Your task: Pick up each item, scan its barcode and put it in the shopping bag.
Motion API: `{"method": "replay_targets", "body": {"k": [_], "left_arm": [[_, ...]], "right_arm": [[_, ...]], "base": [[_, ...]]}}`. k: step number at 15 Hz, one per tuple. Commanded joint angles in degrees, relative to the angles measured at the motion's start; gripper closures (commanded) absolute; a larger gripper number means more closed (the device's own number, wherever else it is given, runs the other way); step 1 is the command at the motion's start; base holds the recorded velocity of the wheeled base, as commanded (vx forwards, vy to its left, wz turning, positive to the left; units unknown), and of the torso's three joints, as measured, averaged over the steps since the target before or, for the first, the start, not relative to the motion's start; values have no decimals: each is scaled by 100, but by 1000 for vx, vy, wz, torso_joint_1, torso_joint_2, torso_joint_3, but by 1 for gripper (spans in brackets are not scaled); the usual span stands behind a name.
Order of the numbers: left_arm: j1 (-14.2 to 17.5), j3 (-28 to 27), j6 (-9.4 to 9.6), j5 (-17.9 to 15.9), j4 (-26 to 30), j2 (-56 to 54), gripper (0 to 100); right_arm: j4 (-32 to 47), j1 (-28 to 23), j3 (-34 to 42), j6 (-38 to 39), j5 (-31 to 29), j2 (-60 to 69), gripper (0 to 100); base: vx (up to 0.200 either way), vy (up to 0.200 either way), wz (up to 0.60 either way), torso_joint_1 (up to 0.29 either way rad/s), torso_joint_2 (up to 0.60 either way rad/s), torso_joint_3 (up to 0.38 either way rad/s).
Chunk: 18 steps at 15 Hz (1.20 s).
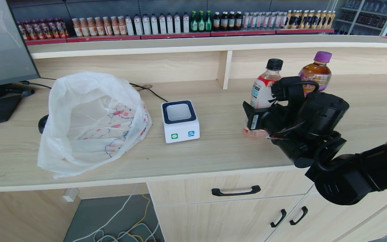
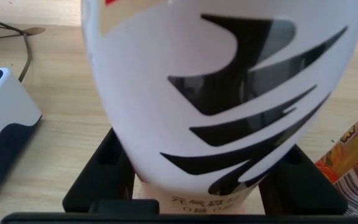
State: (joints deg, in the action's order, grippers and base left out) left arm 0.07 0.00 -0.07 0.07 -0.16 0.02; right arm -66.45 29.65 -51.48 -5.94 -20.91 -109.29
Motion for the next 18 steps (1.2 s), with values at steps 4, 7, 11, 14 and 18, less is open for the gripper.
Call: {"method": "replay_targets", "body": {"k": [4, 7, 11, 14, 18], "left_arm": [[1, 0, -1, 1, -2, -2, 0], [1, 0, -1, 1, -2, -2, 0], [1, 0, -1, 1, -2, -2, 0], [1, 0, -1, 1, -2, -2, 0], [1, 0, -1, 1, -2, -2, 0]], "right_arm": [[-17, 103, 86, 5, -1, 189, 100], [-17, 296, 244, 22, -1, 417, 100], [-87, 648, 305, 5, -27, 1059, 100], [-79, 771, 455, 75, -19, 1533, 100], [-79, 885, 1272, 392, 52, 2324, 100]], "base": [[0, 0, 0, 0, 0, 0], [0, 0, 0, 0, 0, 0], [0, 0, 0, 0, 0, 0], [0, 0, 0, 0, 0, 0], [0, 0, 0, 0, 0, 0]]}}
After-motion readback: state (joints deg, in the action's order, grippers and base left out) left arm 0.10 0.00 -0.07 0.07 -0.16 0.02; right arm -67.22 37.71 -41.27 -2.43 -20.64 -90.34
